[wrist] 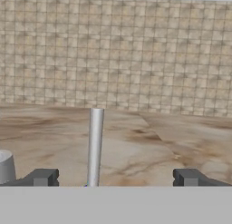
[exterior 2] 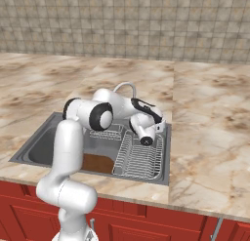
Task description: Turn on the sink faucet with hot water and rinse the cutting board for ten seconds, then turn off the faucet. Push the cutting board to reach the water if necessary.
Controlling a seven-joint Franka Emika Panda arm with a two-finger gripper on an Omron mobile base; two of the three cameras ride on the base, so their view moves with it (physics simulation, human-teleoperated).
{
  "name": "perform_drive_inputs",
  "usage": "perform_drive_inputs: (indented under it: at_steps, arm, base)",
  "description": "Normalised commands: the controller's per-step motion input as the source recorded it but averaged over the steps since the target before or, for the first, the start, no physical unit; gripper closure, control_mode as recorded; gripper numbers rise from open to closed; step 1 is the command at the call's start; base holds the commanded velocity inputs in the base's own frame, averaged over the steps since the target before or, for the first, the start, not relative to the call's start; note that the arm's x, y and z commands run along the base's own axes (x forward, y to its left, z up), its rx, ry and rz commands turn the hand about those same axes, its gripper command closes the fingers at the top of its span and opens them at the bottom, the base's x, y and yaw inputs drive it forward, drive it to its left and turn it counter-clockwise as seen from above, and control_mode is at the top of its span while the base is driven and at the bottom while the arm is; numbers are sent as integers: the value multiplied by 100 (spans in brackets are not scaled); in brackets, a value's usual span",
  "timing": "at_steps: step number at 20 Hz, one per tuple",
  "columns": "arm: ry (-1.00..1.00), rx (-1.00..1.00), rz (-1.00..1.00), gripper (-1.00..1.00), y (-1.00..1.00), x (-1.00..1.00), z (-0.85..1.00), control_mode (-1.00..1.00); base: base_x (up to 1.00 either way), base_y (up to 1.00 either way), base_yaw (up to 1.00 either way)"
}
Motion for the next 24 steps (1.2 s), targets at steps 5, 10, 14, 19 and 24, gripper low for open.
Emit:
perform_drive_inputs:
  at_steps: [5,10,14,19,24]
  arm:
    - [0,0,0,-100,0,16,0,-100]
    - [0,0,0,-100,0,10,0,-100]
    - [0,0,0,-100,0,4,0,-100]
    - [0,0,0,-100,0,8,0,-100]
    - [0,0,0,-100,0,2,0,-100]
  base:
    - [0,0,0]
    - [0,0,0]
    - [0,0,0]
    - [0,0,0]
    - [0,0,0]
